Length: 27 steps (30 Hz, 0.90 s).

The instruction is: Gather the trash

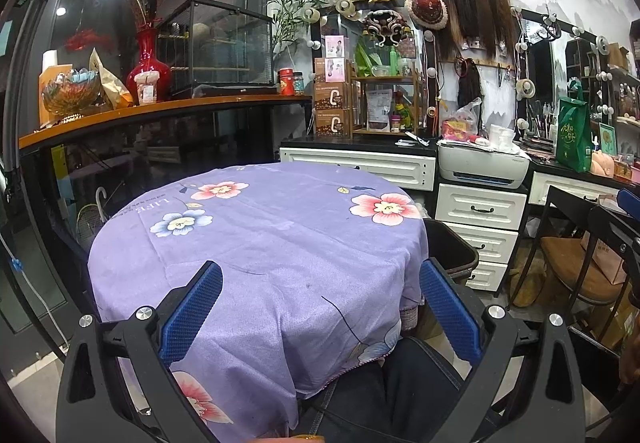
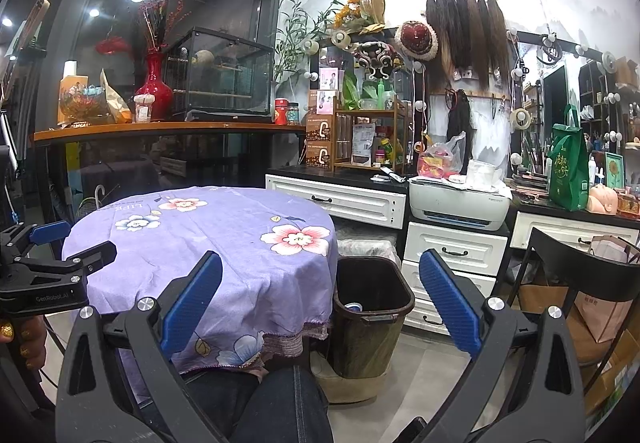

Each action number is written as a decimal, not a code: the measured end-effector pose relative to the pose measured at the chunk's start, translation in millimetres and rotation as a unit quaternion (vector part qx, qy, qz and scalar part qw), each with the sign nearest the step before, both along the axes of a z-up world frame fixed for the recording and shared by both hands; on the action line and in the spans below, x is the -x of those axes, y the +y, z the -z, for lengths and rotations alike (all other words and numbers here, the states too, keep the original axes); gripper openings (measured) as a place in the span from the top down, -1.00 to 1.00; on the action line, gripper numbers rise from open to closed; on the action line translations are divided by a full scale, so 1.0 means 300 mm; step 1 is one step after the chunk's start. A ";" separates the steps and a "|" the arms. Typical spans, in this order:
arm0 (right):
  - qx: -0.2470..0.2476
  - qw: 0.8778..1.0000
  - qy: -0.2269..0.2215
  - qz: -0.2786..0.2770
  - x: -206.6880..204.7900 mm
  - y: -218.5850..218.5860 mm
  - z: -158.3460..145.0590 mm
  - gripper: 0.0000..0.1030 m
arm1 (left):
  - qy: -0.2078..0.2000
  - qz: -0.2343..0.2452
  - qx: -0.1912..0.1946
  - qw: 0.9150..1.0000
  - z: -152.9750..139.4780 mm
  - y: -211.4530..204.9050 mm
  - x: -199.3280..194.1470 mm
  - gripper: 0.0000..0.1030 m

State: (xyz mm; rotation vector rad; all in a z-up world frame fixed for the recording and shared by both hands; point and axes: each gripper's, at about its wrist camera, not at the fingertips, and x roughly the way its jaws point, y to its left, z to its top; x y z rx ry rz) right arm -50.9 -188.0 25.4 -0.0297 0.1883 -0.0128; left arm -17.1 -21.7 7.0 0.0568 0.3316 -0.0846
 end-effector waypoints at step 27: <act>0.000 1.000 0.002 -0.001 -0.007 0.006 0.002 -0.89 | 0.000 0.001 0.001 1.000 -0.002 0.003 0.000 -0.90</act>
